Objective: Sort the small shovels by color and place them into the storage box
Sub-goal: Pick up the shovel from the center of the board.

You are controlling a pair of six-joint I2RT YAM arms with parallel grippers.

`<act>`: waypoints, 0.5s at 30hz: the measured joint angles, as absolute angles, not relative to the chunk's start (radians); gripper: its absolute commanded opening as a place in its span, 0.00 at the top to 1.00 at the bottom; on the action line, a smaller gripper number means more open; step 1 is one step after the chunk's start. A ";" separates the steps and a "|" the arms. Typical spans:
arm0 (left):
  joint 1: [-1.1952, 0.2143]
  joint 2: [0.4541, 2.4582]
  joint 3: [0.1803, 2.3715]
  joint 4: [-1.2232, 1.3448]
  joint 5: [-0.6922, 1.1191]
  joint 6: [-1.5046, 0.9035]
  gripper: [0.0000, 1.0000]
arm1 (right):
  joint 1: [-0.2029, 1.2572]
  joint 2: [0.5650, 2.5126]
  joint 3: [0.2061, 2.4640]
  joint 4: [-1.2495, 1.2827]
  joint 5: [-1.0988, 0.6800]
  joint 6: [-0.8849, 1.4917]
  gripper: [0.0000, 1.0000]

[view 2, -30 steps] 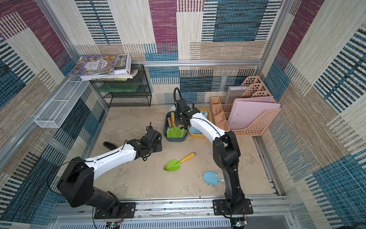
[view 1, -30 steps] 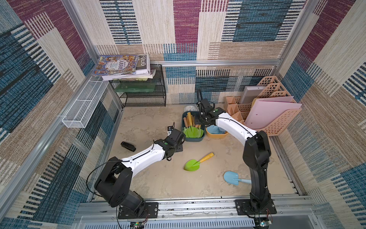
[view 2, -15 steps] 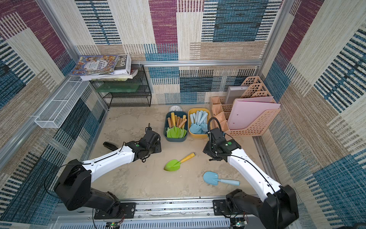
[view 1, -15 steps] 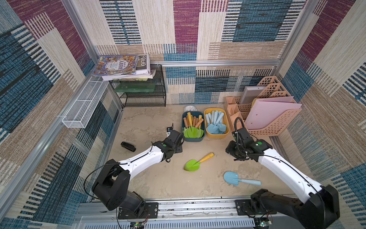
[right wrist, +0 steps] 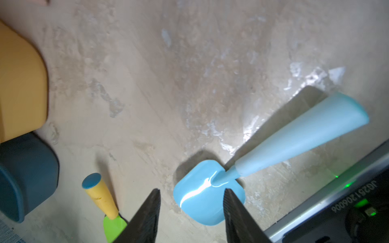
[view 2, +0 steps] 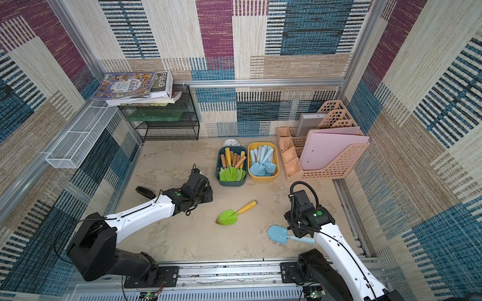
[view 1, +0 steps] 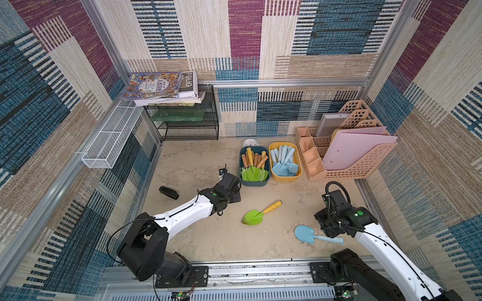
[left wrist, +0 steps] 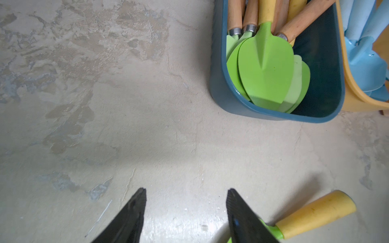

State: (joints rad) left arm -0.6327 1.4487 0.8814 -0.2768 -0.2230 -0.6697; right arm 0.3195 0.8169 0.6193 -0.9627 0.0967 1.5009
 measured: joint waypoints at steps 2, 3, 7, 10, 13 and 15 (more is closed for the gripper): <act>-0.632 1.446 0.877 -0.271 -0.214 -0.670 0.38 | 0.314 0.811 0.599 -0.989 0.084 1.525 0.49; -0.632 1.445 0.875 -0.271 -0.213 -0.670 0.38 | 0.312 0.811 0.593 -1.000 0.078 1.533 0.50; -0.632 1.436 0.868 -0.270 -0.212 -0.670 0.38 | 0.308 0.809 0.575 -1.034 0.060 1.565 0.51; -0.633 1.435 0.865 -0.267 -0.212 -0.669 0.38 | 0.308 0.805 0.551 -1.040 0.039 1.591 0.50; -0.633 1.434 0.863 -0.260 -0.210 -0.665 0.38 | 0.307 0.800 0.515 -1.038 0.021 1.614 0.50; -0.633 1.434 0.862 -0.258 -0.210 -0.661 0.38 | 0.300 0.804 0.503 -1.030 0.023 1.625 0.50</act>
State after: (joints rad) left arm -0.6327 1.4338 0.8619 -0.2581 -0.2100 -0.6609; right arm 0.3004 0.8040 0.5034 -1.0302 0.0227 1.6245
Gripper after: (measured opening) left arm 0.623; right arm 0.496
